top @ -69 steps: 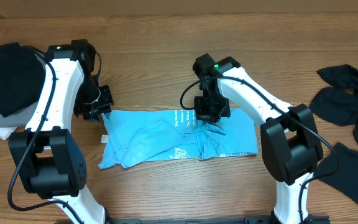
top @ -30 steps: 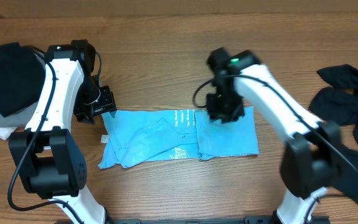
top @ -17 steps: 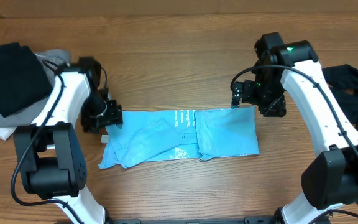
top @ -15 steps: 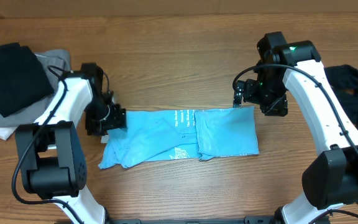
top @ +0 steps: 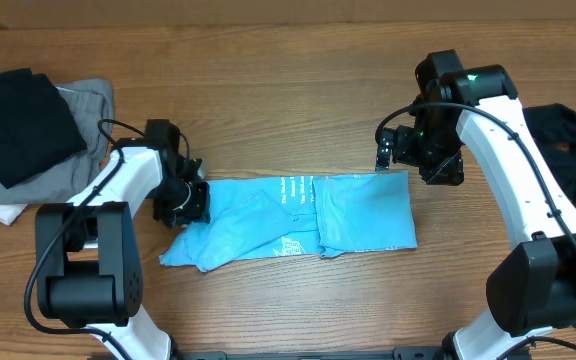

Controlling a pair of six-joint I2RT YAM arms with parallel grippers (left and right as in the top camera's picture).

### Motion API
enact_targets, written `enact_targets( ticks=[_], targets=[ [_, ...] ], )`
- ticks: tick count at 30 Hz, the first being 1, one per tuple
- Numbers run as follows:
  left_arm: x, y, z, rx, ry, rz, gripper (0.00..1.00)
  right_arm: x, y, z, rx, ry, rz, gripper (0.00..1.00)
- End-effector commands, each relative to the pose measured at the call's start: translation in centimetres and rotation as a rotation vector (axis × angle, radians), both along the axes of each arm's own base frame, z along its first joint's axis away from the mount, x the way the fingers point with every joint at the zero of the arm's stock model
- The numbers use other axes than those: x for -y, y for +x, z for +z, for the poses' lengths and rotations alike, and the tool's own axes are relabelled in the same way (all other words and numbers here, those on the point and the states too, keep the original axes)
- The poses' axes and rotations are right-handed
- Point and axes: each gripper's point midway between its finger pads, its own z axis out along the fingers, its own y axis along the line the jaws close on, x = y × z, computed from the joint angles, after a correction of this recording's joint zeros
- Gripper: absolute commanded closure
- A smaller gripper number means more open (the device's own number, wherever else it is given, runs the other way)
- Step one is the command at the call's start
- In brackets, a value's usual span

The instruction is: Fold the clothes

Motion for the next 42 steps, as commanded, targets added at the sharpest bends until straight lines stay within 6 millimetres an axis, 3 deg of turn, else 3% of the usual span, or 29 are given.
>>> enact_targets(
  ticks=[1, 7, 12, 15, 17, 20, 27, 34, 39, 42],
  targets=[
    [0.3, -0.7, 0.0, -0.057, -0.034, 0.001, 0.93, 0.4, 0.4, 0.6, 0.028, -0.017, 0.003, 0.00],
    [-5.2, 0.9, 3.9, -0.084, 0.111, 0.102, 0.96, 0.5, 0.4, 0.6, 0.029, -0.024, 0.003, 0.00],
    [-11.8, 3.5, 7.5, -0.010, 0.245, 0.242, 0.93, 0.5, 0.4, 0.6, 0.029, -0.024, 0.003, 0.00],
    [-13.8, 4.5, 8.7, 0.036, 0.259, 0.308, 0.91, 0.6, 0.3, 0.6, 0.026, -0.025, 0.003, 0.00],
    [-13.8, 5.1, 9.3, 0.057, 0.222, 0.350, 0.91, 0.6, 0.3, 0.6, 0.026, -0.025, 0.003, 0.00],
    [-11.5, 5.7, 10.3, 0.059, 0.094, 0.390, 0.95, 0.6, 0.3, 0.6, 0.026, -0.024, 0.003, 0.00],
    [-0.5, 5.7, 14.4, -0.027, -0.407, 0.365, 0.96, 0.6, 0.3, 0.6, 0.026, -0.024, 0.004, 0.00],
    [5.5, 3.9, 14.0, -0.117, -0.349, 0.255, 0.96, 0.6, 0.3, 0.6, 0.026, -0.024, 0.007, 0.00],
    [11.3, 3.4, 13.8, -0.100, -0.342, 0.136, 0.96, 0.6, 0.2, 0.6, 0.019, -0.026, 0.007, 0.00],
    [13.3, 2.7, 13.8, -0.095, -0.338, 0.077, 0.94, 0.6, 0.2, 0.6, 0.019, -0.026, 0.007, 0.00]
  ],
)
